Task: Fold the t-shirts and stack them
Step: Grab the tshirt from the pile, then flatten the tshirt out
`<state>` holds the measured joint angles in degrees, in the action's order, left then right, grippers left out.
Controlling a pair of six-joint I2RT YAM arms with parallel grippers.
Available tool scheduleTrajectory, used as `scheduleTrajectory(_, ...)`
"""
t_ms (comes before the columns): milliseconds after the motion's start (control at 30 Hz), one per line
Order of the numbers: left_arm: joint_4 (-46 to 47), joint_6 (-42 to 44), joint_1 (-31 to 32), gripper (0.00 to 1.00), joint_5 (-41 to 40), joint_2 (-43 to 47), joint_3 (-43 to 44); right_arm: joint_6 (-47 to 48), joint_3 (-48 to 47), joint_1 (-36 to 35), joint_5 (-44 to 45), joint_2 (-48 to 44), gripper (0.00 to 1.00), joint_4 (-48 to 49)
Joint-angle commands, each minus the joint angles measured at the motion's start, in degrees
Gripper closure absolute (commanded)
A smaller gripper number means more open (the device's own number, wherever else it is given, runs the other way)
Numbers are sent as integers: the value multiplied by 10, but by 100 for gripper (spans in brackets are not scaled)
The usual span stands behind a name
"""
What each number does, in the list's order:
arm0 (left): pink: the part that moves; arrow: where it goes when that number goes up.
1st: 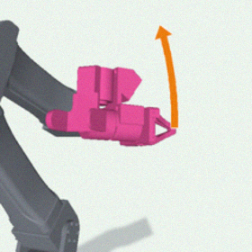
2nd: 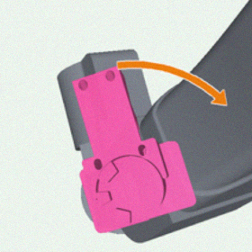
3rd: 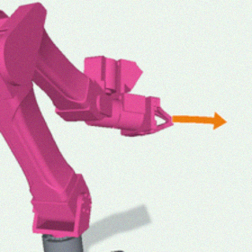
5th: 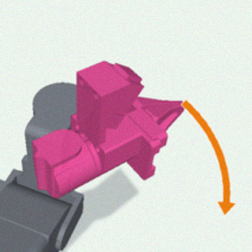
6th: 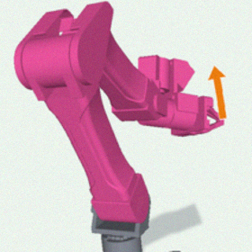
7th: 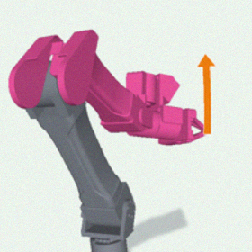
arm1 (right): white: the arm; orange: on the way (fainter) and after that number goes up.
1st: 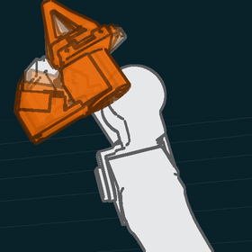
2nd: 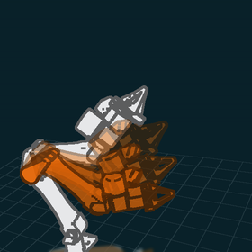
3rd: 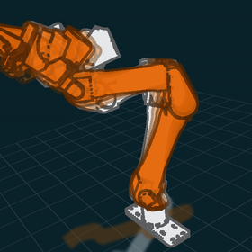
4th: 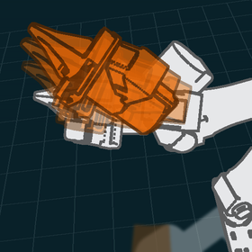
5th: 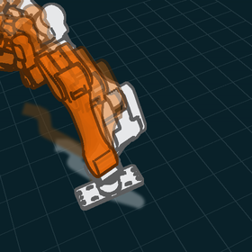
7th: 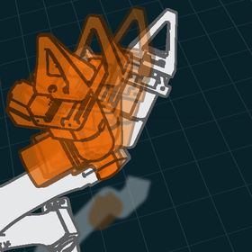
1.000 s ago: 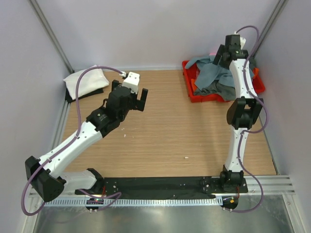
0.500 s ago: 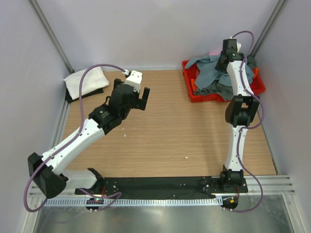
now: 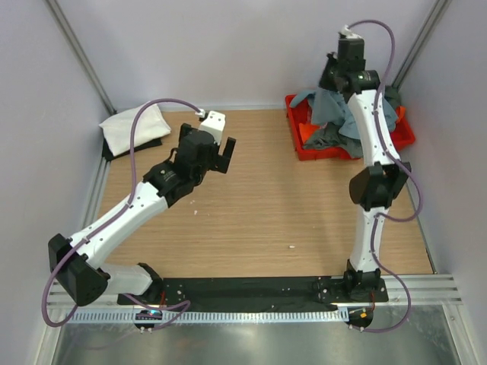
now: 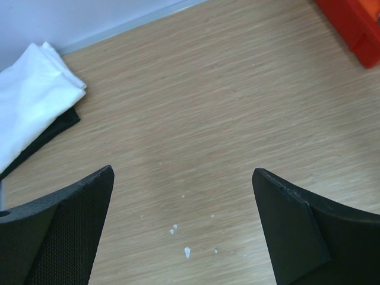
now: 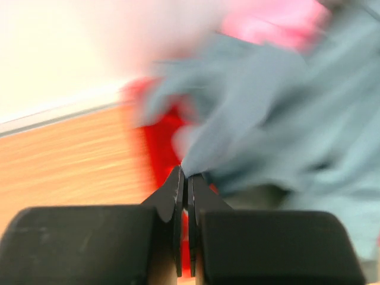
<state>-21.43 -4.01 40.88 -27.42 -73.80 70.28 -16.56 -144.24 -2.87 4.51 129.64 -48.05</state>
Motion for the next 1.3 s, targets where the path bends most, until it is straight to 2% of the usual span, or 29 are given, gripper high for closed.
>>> scheduleTrajectory(0,-40,-8,3,0,-51,-3,48,12,63,-149,-93,-332,99,142)
scheduleTrajectory(33,-61,-16,3,0,-61,-6,84,-5,138,-164,-106,-366,97,196)
scheduleTrajectory(100,-139,-47,3,0,-76,-5,120,-64,208,-164,-113,-411,26,220)
scheduleTrajectory(133,-167,-61,3,0,-79,2,149,-66,268,-164,-120,-443,1,216)
scheduleTrajectory(167,-215,-83,3,0,-82,10,158,-63,294,-164,-116,-452,0,202)
scheduleTrajectory(267,-282,-176,3,0,-54,67,137,-66,402,-165,-87,-481,0,125)
scheduleTrajectory(300,-295,-199,3,0,-39,87,107,-74,430,-164,-79,-485,0,105)
scheduleTrajectory(333,-308,-257,3,0,-20,106,87,-80,493,-164,-70,-490,0,82)
scheduleTrajectory(367,-329,-285,3,1,-12,152,59,-85,527,-164,-68,-509,0,78)
scheduleTrajectory(400,-332,-317,3,0,-2,176,33,-91,565,-164,-72,-520,0,80)
scheduleTrajectory(433,-331,-364,3,0,25,201,-32,-100,639,-164,-84,-536,0,95)
scheduleTrajectory(500,-301,-402,3,0,57,276,-95,-113,711,-166,-89,-588,0,115)
scheduleTrajectory(533,-285,-415,4,0,73,300,-159,-128,775,-167,-90,-605,0,133)
scheduleTrajectory(600,-252,-443,3,0,111,337,-204,-146,830,-173,-84,-653,0,146)
scheduleTrajectory(633,-251,-447,3,0,116,341,-226,-156,876,-185,-86,-662,0,158)
scheduleTrajectory(733,-259,-451,3,0,107,343,-244,-187,931,-229,-93,-661,0,192)
scheduleTrajectory(900,-264,-456,3,1,115,334,-249,-172,898,-298,-2,-571,0,184)
scheduleTrajectory(1033,-292,-456,3,3,115,343,-234,-161,827,-352,63,-463,0,162)
scheduleTrajectory(1067,-322,-456,3,3,111,354,-223,-157,812,-361,77,-413,0,155)
scheduleTrajectory(1133,-352,-450,3,3,99,367,-184,-149,773,-386,127,-372,0,140)
scheduleTrajectory(1267,-417,-427,3,0,69,407,-125,-142,724,-400,172,-295,0,128)
